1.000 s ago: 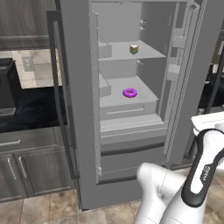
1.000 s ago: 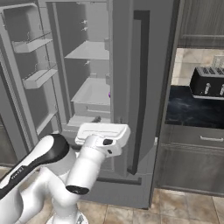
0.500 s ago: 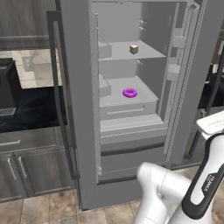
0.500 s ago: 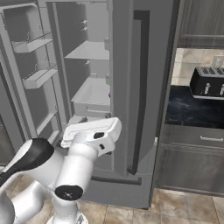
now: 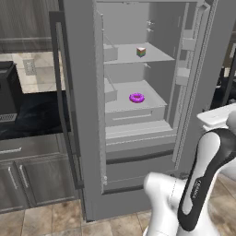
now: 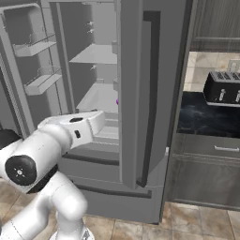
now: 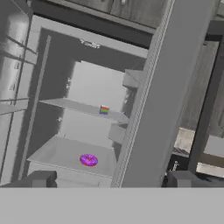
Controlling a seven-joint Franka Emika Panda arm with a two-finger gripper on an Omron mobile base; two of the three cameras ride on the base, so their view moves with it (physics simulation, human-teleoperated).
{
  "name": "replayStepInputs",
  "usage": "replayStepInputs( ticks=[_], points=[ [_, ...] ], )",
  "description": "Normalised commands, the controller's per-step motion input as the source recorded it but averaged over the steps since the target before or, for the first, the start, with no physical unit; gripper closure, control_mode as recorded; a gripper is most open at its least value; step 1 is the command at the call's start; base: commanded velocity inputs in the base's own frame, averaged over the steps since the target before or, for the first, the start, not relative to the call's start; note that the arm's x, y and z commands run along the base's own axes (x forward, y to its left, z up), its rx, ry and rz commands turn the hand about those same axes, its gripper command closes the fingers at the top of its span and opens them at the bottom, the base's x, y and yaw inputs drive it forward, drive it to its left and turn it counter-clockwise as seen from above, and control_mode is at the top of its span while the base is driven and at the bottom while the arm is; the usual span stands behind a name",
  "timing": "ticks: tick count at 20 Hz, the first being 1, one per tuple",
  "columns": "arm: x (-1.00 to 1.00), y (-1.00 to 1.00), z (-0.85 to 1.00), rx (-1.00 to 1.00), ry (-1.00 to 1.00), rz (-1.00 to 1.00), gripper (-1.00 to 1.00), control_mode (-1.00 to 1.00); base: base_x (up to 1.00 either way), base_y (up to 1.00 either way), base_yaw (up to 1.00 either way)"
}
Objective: Take the cake and donut from the fridge and place them on the empty tray on the dining counter.
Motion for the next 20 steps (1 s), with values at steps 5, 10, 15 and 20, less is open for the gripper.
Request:
replayStepInputs(
  ticks=[5,10,15,20],
  points=[
    [0.19,0.98,-0.37,0.11,-0.05,-0.52,-1.00,-1.00,0.00,0.00,0.00],
    [0.31,0.25,-0.59,0.29,-0.05,-0.55,-1.00,-1.00,0.00,0.00,0.00],
    [0.30,-0.14,-0.65,0.33,-0.10,-0.41,-1.00,-1.00,0.00,0.00,0.00],
    [0.24,-0.44,-0.36,0.09,-0.09,-0.09,-1.00,-1.00,0.00,0.00,0.00]
  ],
)
